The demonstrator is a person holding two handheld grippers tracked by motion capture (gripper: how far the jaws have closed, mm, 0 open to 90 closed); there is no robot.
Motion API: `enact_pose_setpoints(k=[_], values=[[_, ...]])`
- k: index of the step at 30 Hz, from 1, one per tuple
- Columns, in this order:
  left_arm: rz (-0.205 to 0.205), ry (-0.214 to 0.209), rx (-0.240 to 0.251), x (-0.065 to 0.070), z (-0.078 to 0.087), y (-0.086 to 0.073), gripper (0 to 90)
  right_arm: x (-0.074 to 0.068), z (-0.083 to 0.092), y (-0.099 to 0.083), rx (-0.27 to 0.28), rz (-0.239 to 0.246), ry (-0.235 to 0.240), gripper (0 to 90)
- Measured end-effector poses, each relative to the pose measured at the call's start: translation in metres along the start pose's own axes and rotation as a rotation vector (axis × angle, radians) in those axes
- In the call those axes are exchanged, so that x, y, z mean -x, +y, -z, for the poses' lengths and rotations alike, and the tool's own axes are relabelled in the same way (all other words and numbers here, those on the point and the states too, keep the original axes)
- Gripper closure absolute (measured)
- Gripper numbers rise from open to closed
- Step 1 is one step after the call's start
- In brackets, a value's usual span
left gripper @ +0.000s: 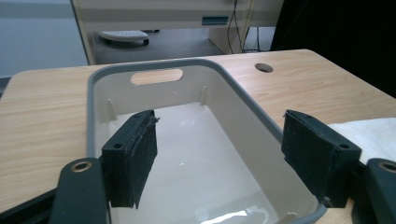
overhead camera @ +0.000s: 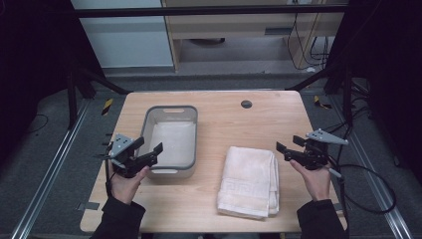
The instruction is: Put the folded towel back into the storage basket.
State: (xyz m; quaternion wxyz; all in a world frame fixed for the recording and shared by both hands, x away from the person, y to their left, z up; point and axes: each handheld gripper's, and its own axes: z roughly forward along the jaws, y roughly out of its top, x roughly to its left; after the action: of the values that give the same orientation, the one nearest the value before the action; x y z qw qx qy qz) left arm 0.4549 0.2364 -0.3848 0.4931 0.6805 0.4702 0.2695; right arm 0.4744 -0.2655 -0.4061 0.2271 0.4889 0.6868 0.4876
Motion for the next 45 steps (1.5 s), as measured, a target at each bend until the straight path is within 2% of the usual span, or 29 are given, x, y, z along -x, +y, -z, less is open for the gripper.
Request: enact_pose_setpoints(k=[1,8,23,33,38,41,45], values=[[0.000,0.000,0.000,0.000,0.000,0.000,26.0,0.000,0.000,0.000,0.000,0.000,0.000,25.5],[-0.041,-0.037,-0.010,0.022,-0.012,0.005,26.6,-0.002,-0.002,0.005,0.003,0.012,0.007,25.0],[-0.077,-0.126,-0.043,0.061,-0.029,0.006,29.1,-0.006,-0.008,0.010,-0.010,0.008,0.029,26.7],[-0.122,-0.167,-0.082,0.089,-0.037,-0.003,30.4,-0.011,-0.018,0.005,-0.059,0.028,0.041,26.1],[-0.126,-0.188,-0.092,0.099,-0.040,-0.009,30.4,-0.014,-0.021,0.002,-0.068,0.026,0.058,25.4],[-0.137,-0.199,-0.103,0.104,-0.041,-0.012,30.6,-0.016,-0.022,0.000,-0.072,0.037,0.053,25.0],[-0.146,-0.216,-0.122,0.110,-0.042,-0.016,30.8,-0.011,-0.023,-0.007,-0.068,0.001,0.069,24.9]])
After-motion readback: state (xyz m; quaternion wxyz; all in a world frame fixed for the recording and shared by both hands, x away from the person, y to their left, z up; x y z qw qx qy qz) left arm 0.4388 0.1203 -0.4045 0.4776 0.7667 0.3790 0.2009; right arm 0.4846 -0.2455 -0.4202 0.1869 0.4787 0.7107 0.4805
